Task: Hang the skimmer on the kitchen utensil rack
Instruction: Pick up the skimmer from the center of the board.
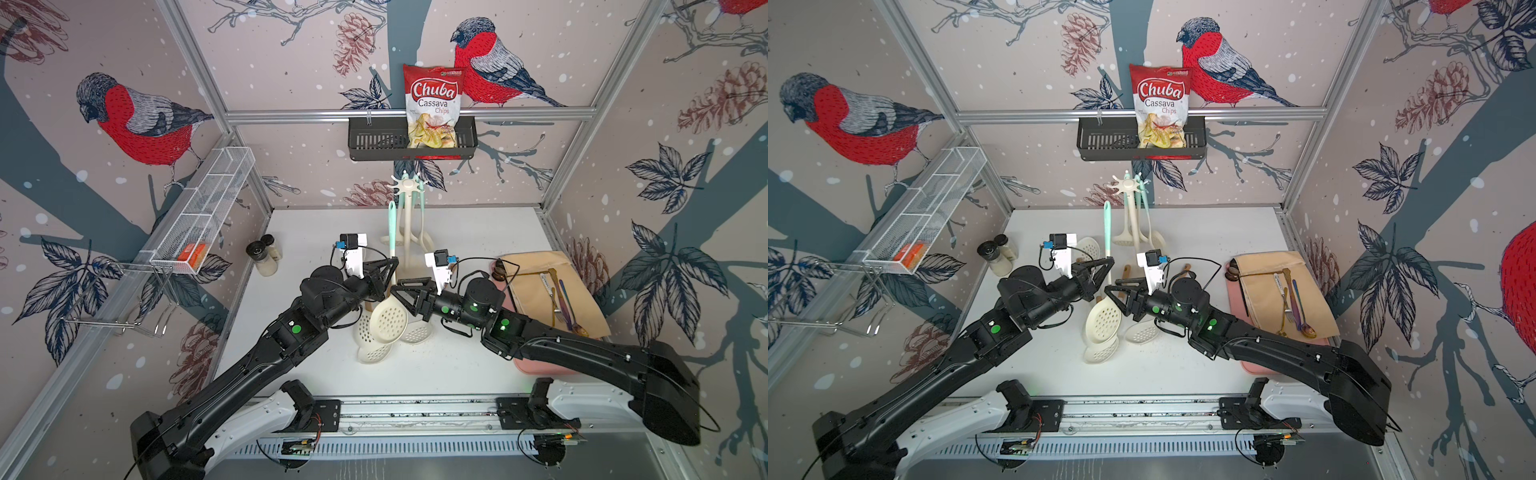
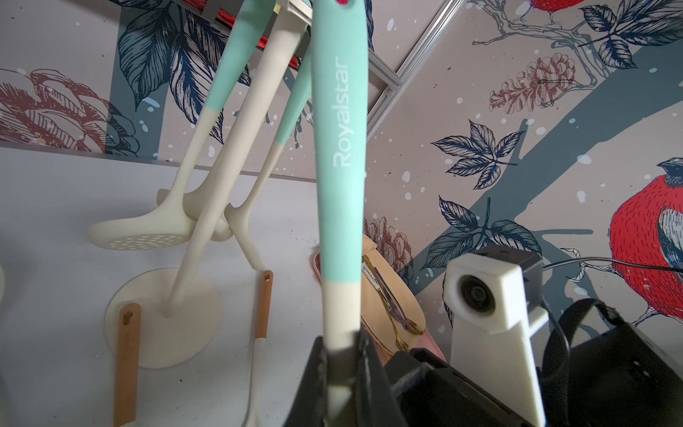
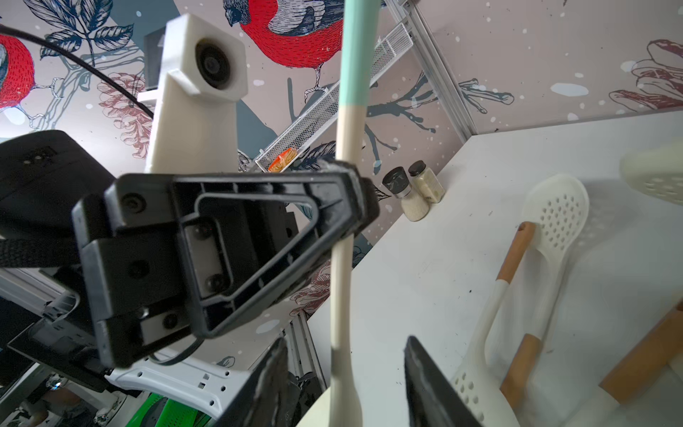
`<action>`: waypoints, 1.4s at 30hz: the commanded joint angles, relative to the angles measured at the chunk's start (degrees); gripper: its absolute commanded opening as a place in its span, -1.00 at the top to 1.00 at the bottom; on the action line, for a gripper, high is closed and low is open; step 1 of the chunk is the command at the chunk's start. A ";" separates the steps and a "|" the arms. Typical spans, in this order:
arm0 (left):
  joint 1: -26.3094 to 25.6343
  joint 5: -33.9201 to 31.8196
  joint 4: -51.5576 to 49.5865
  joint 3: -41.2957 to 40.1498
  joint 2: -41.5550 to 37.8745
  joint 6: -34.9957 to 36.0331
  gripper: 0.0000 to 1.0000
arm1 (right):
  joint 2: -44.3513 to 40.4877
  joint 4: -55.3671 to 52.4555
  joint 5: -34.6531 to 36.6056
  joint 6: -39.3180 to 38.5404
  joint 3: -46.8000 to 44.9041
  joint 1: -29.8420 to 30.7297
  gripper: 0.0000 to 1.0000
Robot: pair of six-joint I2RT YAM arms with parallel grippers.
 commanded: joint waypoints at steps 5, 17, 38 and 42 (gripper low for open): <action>-1.99 -1.30 4.15 0.23 0.78 0.25 1.00 | 2.24 -3.11 -0.93 -2.48 3.38 -1.78 0.23; -2.44 2.03 5.16 1.47 1.63 1.05 0.53 | -2.56 -3.47 -4.51 -3.34 1.57 -5.91 1.00; -0.97 29.24 4.72 20.77 9.03 6.56 -0.96 | -18.75 -6.20 -39.99 1.26 3.26 -19.74 1.00; -0.99 30.55 5.94 20.61 9.55 5.49 -0.96 | -18.44 -7.18 -41.40 0.22 4.88 -19.04 1.00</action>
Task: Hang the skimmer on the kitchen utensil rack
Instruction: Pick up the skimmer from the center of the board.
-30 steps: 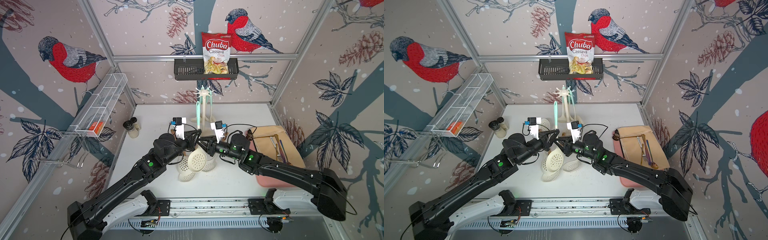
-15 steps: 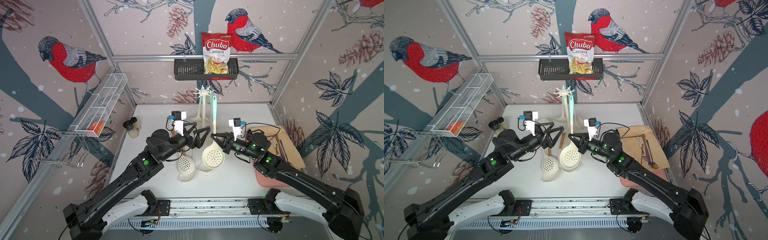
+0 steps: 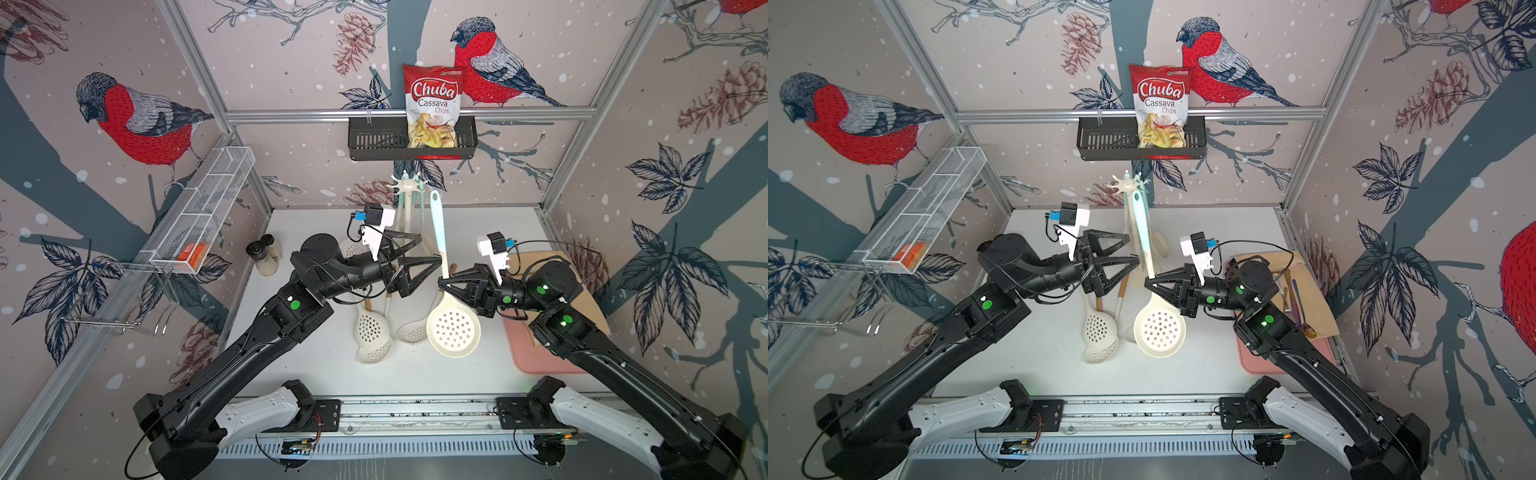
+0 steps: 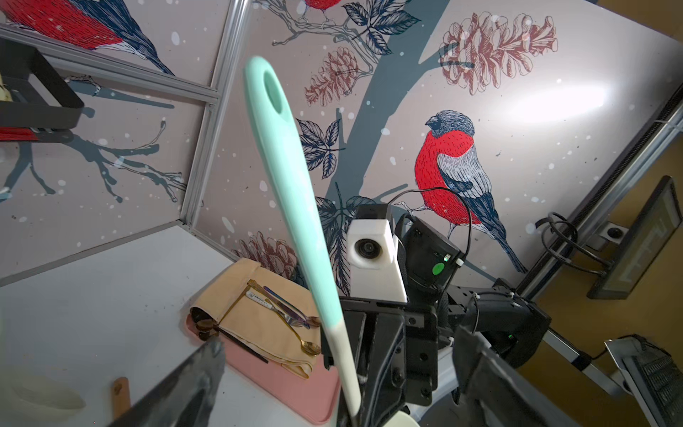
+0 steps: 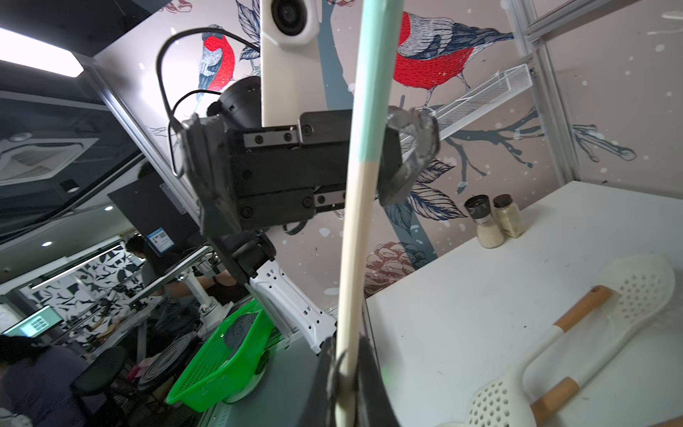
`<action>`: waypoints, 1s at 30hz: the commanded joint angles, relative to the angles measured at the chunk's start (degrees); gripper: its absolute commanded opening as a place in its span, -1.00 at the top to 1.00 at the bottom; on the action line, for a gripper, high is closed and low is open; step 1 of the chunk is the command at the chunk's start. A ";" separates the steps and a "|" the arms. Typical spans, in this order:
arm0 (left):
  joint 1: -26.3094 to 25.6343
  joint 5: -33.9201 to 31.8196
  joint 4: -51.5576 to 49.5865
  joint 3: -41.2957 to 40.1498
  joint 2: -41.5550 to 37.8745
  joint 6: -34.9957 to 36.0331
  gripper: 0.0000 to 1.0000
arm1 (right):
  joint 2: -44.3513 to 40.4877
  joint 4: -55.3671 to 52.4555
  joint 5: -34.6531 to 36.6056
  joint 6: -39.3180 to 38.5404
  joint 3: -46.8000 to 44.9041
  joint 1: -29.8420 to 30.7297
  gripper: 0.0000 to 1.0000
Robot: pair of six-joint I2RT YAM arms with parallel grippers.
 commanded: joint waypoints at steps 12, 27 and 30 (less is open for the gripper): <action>0.26 4.37 6.68 5.03 3.85 -2.06 -0.71 | 0.99 -2.80 -2.45 -5.38 2.34 4.74 1.00; 1.05 -7.48 -4.23 9.12 2.88 1.88 1.00 | -1.62 -15.56 13.66 -16.36 3.06 5.29 0.54; 0.99 -12.93 -8.33 10.06 2.90 1.62 1.00 | -1.85 -19.35 25.94 -20.37 6.44 6.60 -0.17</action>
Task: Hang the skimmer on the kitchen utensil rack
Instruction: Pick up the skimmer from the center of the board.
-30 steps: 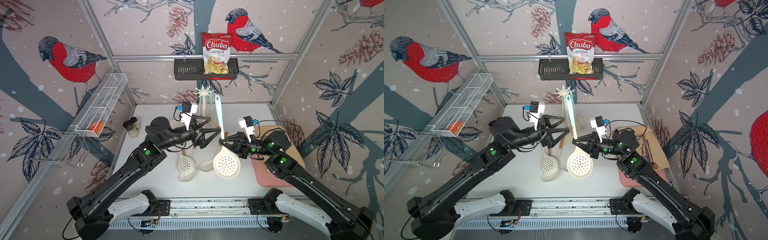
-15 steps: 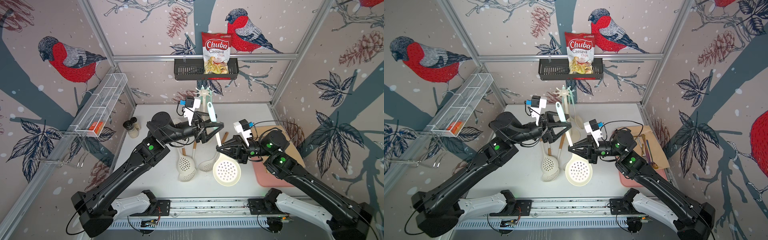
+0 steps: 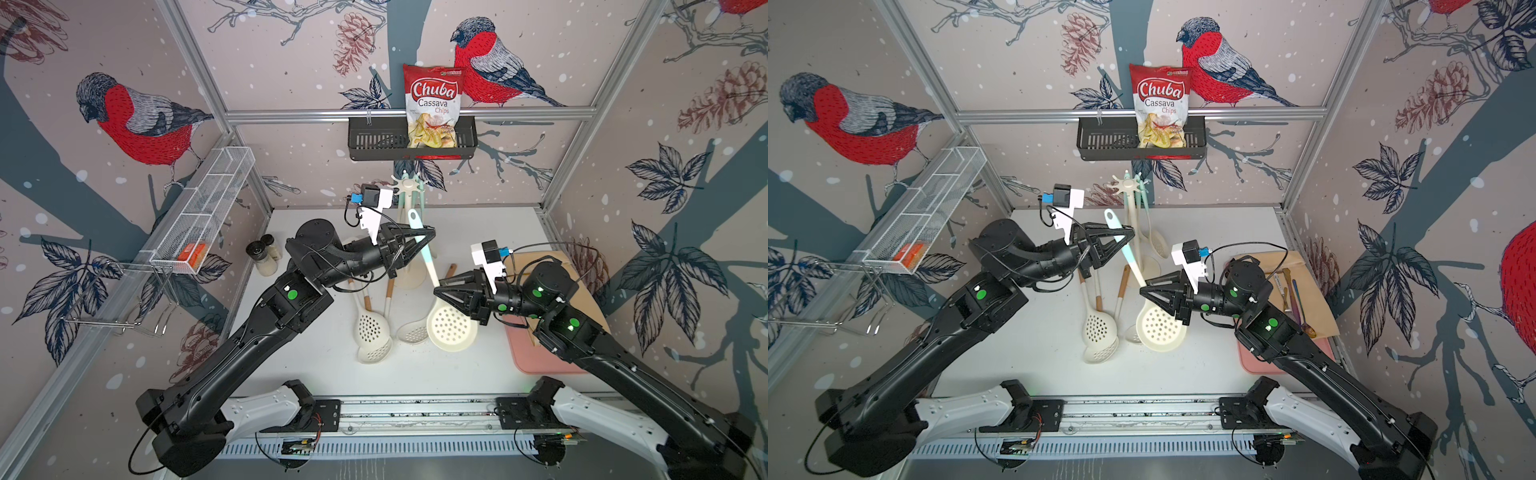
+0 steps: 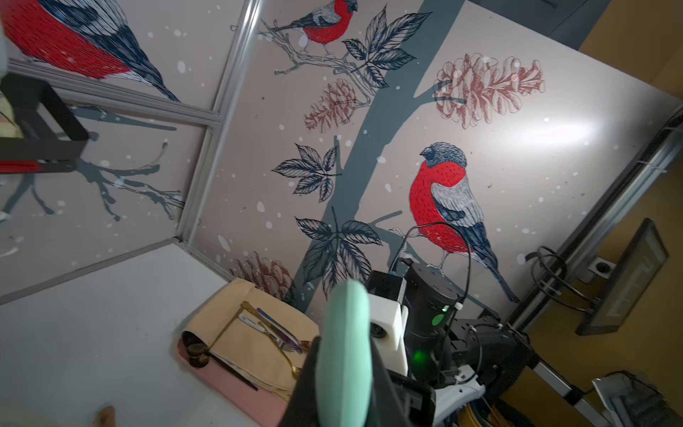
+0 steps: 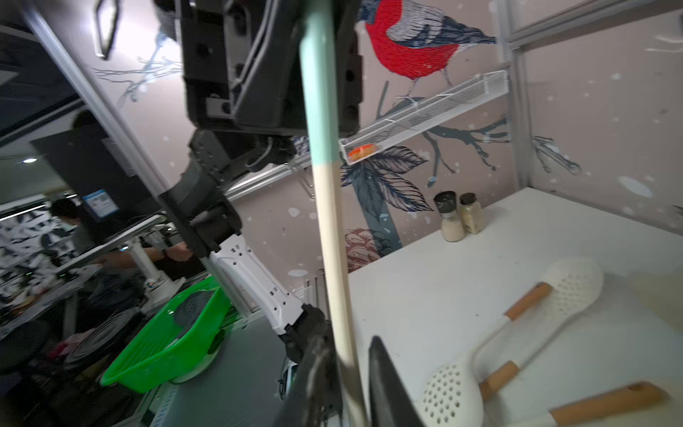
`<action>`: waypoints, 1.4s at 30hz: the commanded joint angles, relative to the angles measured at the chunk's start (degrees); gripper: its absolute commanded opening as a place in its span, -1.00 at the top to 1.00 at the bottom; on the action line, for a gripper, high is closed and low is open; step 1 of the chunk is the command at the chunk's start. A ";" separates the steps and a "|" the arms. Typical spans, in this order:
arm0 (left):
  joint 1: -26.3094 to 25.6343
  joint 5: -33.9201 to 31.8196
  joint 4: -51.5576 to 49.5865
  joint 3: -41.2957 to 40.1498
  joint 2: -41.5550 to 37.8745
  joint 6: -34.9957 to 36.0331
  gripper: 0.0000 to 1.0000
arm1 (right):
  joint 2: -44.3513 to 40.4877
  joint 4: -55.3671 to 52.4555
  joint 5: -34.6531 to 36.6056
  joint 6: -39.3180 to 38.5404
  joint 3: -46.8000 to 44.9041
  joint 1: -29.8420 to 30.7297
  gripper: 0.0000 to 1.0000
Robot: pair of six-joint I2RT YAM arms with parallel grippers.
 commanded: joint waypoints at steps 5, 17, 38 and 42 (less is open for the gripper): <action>-1.69 -16.26 -6.54 1.21 -0.14 -0.48 1.00 | 0.88 -5.85 38.72 -12.36 8.66 8.91 -0.31; -3.96 -23.32 -3.59 -0.12 1.80 -6.17 1.00 | 7.10 5.37 53.84 -20.32 7.90 20.88 -0.19; -6.70 -20.36 -2.10 0.66 4.80 -6.09 1.00 | 18.69 2.93 45.71 -24.09 14.45 12.66 0.06; -6.87 -20.27 -2.38 0.85 5.08 -6.07 1.00 | 18.88 3.59 45.46 -24.34 14.88 12.55 0.34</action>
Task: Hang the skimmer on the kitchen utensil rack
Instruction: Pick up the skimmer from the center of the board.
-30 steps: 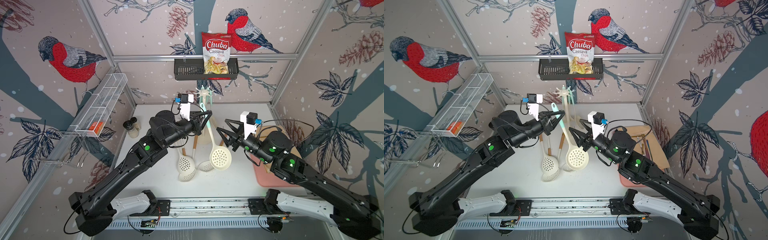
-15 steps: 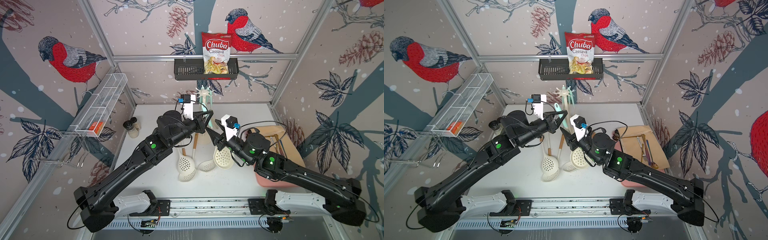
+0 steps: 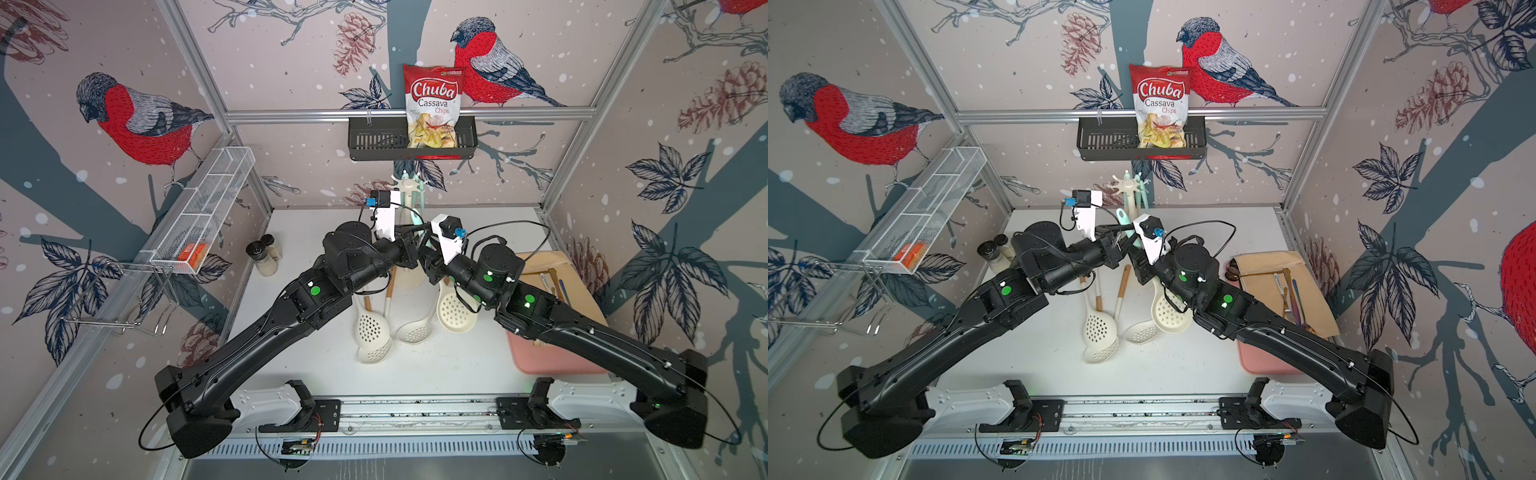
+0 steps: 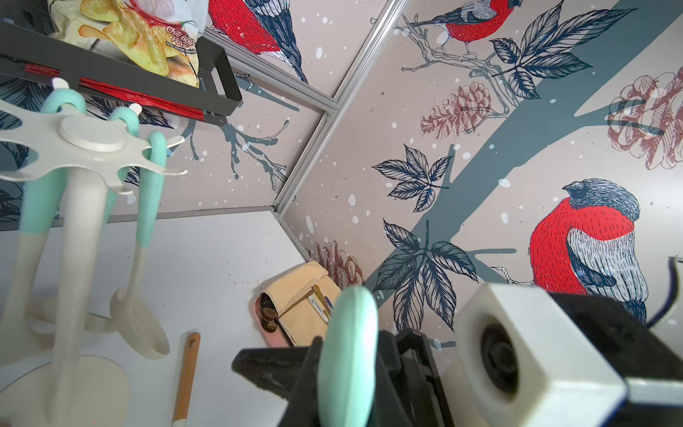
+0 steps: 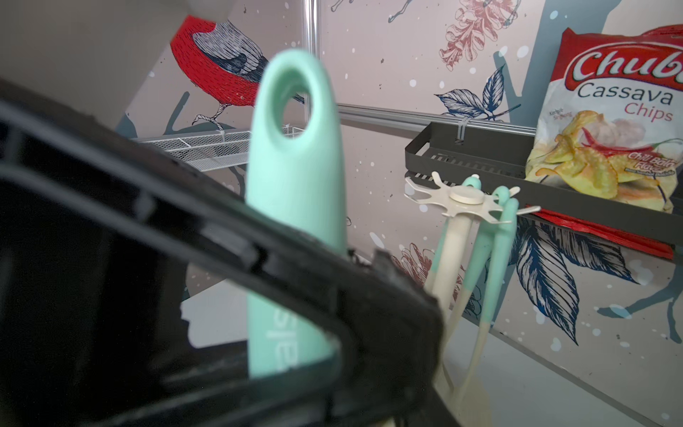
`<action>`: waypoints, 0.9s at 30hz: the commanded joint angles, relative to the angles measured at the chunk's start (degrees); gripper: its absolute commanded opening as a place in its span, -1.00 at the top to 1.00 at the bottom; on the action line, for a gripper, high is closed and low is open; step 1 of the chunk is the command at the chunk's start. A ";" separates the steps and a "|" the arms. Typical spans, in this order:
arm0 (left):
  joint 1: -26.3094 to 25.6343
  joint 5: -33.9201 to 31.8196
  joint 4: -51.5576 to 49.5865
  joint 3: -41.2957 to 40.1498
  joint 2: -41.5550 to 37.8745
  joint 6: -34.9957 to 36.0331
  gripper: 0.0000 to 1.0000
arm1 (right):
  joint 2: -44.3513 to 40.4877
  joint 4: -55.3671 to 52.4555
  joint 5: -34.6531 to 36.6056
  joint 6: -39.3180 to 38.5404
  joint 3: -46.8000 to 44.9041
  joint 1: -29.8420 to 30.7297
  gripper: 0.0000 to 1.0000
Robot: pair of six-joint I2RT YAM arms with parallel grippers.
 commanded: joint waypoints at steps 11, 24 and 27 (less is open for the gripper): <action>-0.54 2.93 3.71 0.51 0.20 -0.84 1.00 | -2.67 3.18 -0.94 2.77 -3.15 -0.12 1.00; -0.52 0.44 3.35 -0.30 -3.84 2.35 -0.39 | -10.07 6.26 -3.03 11.14 -11.32 -2.25 1.00; -0.31 -1.36 -1.08 1.34 -4.31 5.10 -0.37 | -12.24 5.30 -5.85 14.66 -13.16 -5.42 1.00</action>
